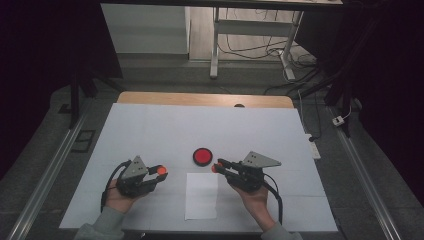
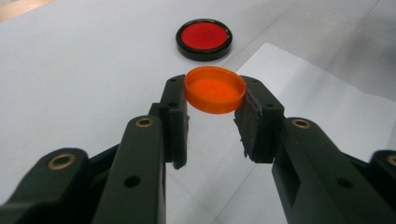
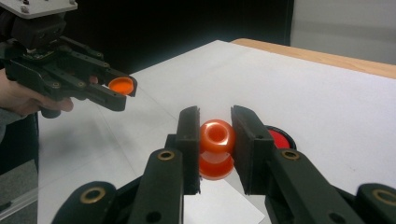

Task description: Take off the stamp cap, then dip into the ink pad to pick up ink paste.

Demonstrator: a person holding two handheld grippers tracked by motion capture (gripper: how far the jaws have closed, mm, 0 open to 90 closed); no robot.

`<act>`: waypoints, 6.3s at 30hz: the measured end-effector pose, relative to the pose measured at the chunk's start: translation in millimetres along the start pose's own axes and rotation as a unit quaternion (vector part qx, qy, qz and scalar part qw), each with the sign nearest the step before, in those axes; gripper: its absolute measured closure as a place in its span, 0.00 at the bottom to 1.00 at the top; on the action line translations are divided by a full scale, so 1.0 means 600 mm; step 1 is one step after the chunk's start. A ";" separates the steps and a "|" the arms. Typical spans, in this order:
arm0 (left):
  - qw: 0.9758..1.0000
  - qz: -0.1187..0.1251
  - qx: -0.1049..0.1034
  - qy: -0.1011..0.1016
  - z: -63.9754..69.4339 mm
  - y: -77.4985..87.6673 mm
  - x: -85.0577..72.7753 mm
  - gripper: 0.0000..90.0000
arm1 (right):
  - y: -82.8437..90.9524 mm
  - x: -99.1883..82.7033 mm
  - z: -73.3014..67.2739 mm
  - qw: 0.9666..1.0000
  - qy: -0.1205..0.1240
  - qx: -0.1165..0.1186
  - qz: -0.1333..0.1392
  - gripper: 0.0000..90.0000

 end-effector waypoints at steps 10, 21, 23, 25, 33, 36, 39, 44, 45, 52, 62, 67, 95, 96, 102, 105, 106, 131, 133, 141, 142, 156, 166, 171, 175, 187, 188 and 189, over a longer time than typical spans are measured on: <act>1.000 -0.001 0.012 0.010 -0.010 0.024 -0.019 0.72 | -0.001 -0.005 0.002 1.000 0.000 -0.002 -0.006 0.80; 1.000 -0.003 0.015 0.012 -0.012 0.025 -0.024 0.72 | 0.000 -0.003 0.002 1.000 0.002 -0.003 -0.003 0.80; 1.000 -0.004 0.016 0.012 -0.013 0.024 -0.024 0.72 | 0.000 -0.003 0.002 1.000 0.003 -0.003 -0.002 0.80; 1.000 -0.005 0.016 0.012 -0.013 0.024 -0.024 0.72 | 0.000 -0.003 0.002 1.000 0.003 -0.003 -0.002 0.80; 1.000 -0.005 0.019 0.009 -0.012 0.025 -0.025 0.72 | -0.001 -0.001 0.003 1.000 0.005 -0.003 -0.001 0.80; 1.000 -0.005 0.020 0.010 -0.011 0.027 -0.025 0.72 | -0.003 0.000 0.003 1.000 0.006 -0.002 0.001 0.80; 1.000 -0.005 0.020 0.010 -0.011 0.026 -0.025 0.72 | -0.007 -0.001 0.004 1.000 0.008 -0.001 -0.003 0.80; 1.000 -0.007 0.018 0.008 -0.012 0.023 -0.026 0.72 | -0.018 -0.002 0.007 1.000 0.006 -0.001 -0.007 0.80; 1.000 -0.006 0.018 0.008 -0.012 0.023 -0.026 0.72 | -0.021 -0.001 0.008 1.000 0.007 -0.002 -0.006 0.80; 1.000 -0.006 0.016 0.007 -0.010 0.023 -0.025 0.72 | -0.044 0.008 0.018 1.000 0.011 -0.006 -0.007 0.80; 1.000 -0.007 0.015 0.008 -0.009 0.023 -0.026 0.72 | -0.060 0.007 0.033 1.000 0.017 -0.015 -0.014 0.80; 1.000 -0.009 0.015 0.008 -0.010 0.022 -0.027 0.72 | -0.073 0.002 0.039 0.999 0.016 -0.014 -0.025 0.80; 1.000 -0.007 0.014 0.009 -0.011 0.023 -0.027 0.72 | -0.120 -0.012 0.061 0.998 0.023 -0.025 -0.054 0.80; 1.000 -0.007 0.014 0.010 -0.011 0.023 -0.027 0.72 | -0.122 -0.013 0.061 0.998 0.024 -0.025 -0.055 0.80; 1.000 -0.008 0.013 0.010 -0.012 0.023 -0.027 0.72 | -0.131 -0.019 0.062 0.997 0.028 -0.025 -0.064 0.80; 1.000 -0.007 0.013 0.010 -0.012 0.024 -0.027 0.72 | -0.136 -0.023 0.063 0.997 0.029 -0.026 -0.068 0.80; 1.000 -0.007 0.013 0.010 -0.012 0.024 -0.027 0.72 | -0.138 -0.025 0.064 0.997 0.030 -0.025 -0.070 0.80; 1.000 -0.006 0.014 0.014 -0.013 0.023 -0.026 0.72 | -0.167 -0.051 0.073 0.992 0.038 -0.031 -0.113 0.80; 1.000 -0.007 0.015 0.013 -0.013 0.022 -0.026 0.72 | -0.168 -0.054 0.073 0.992 0.045 -0.033 -0.118 0.80; 1.000 -0.007 0.014 0.014 -0.013 0.022 -0.026 0.72 | -0.175 -0.068 0.084 0.989 0.056 -0.046 -0.128 0.80; 1.000 -0.007 0.013 0.014 -0.014 0.023 -0.026 0.72 | -0.176 -0.070 0.085 0.989 0.059 -0.047 -0.130 0.80; 1.000 -0.008 0.012 0.011 -0.013 0.023 -0.026 0.72 | -0.177 -0.083 0.086 0.984 0.087 -0.048 -0.146 0.80; 1.000 -0.007 0.011 0.010 -0.012 0.024 -0.026 0.72 | -0.177 -0.084 0.086 0.984 0.090 -0.046 -0.144 0.81; 1.000 -0.005 0.013 0.011 -0.012 0.025 -0.025 0.72 | -0.176 -0.085 0.088 0.986 0.083 -0.044 -0.141 0.81; 1.000 -0.005 0.013 0.011 -0.012 0.025 -0.025 0.72 | -0.175 -0.085 0.089 0.987 0.078 -0.041 -0.137 0.81; 1.000 -0.004 0.015 0.012 -0.012 0.026 -0.024 0.72 | -0.174 -0.088 0.091 0.988 0.073 -0.037 -0.130 0.81; 1.000 -0.004 0.015 0.011 -0.012 0.027 -0.024 0.72 | -0.174 -0.088 0.091 0.988 0.073 -0.037 -0.130 0.81; 1.000 -0.004 0.015 0.011 -0.012 0.027 -0.024 0.72 | -0.174 -0.088 0.092 0.989 0.071 -0.037 -0.128 0.81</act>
Point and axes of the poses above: each handheld gripper's, and its own axes: y roughly backward along the jaws, x roughly out of its top, z roughly to its right, the point moved 6 cm from there along -y, roughly forward along the jaws, and after that the axes turned 14 degrees about z, right-handed, at the moved point
